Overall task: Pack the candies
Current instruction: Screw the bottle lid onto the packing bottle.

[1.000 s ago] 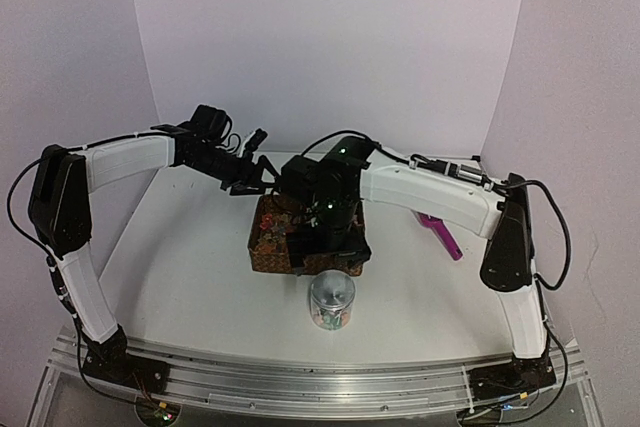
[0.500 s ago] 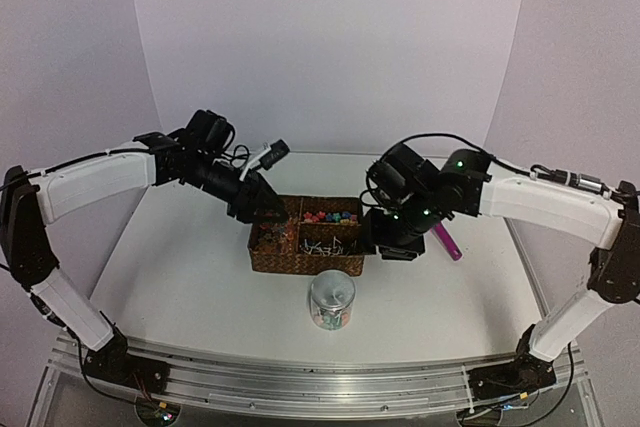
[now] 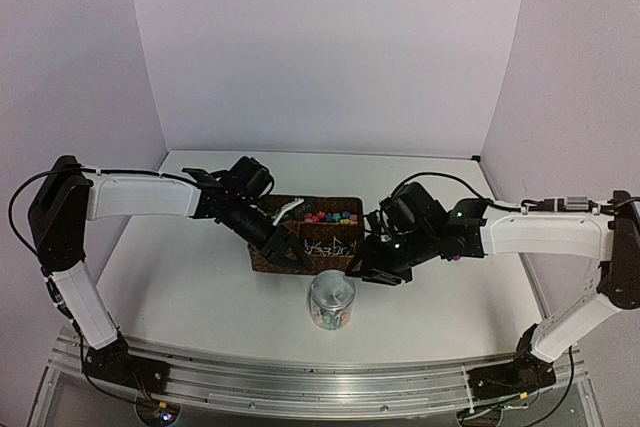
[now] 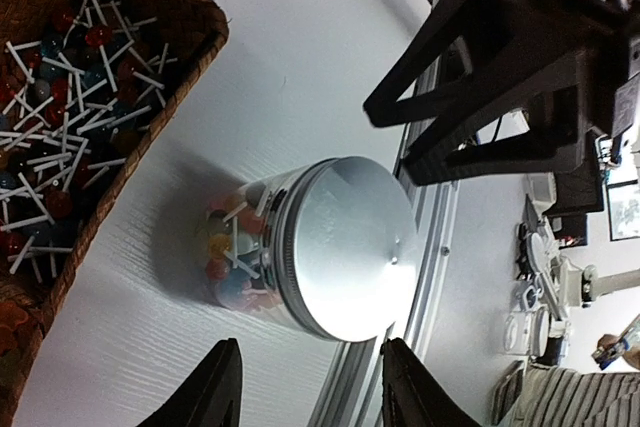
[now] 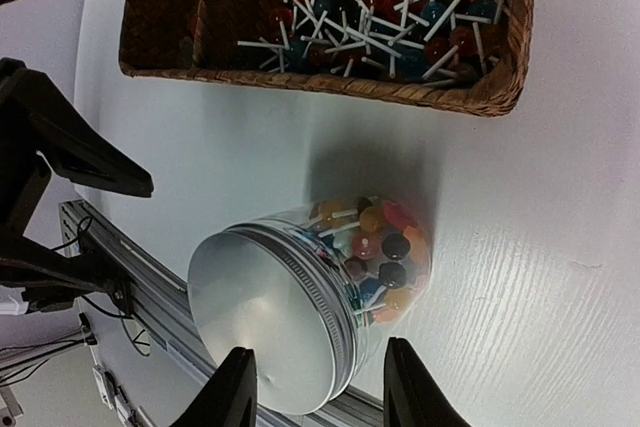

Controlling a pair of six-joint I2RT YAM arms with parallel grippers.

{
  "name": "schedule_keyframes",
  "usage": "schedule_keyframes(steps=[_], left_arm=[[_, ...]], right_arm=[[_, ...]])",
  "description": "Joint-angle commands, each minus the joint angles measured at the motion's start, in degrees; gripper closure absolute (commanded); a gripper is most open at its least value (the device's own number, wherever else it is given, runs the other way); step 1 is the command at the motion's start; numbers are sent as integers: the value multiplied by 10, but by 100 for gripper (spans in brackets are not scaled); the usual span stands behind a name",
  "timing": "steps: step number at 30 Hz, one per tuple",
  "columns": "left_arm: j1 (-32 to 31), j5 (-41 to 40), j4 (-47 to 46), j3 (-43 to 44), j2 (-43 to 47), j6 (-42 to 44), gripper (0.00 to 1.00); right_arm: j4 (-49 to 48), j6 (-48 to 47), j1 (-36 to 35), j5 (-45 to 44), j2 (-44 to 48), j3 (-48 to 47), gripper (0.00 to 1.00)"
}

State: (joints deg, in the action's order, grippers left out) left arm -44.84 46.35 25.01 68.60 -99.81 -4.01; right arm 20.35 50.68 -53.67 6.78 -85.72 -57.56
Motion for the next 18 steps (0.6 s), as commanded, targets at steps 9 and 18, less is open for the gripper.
schedule_keyframes(steps=[9, 18], left_arm=[[-24, 52, -82, 1, -34, -53, 55], [-24, 23, -73, 0, -58, -47, 60]], right_arm=[[-71, 1, 2, 30, -8, 30, 70], [-71, -2, 2, 30, -27, 36, 76]])
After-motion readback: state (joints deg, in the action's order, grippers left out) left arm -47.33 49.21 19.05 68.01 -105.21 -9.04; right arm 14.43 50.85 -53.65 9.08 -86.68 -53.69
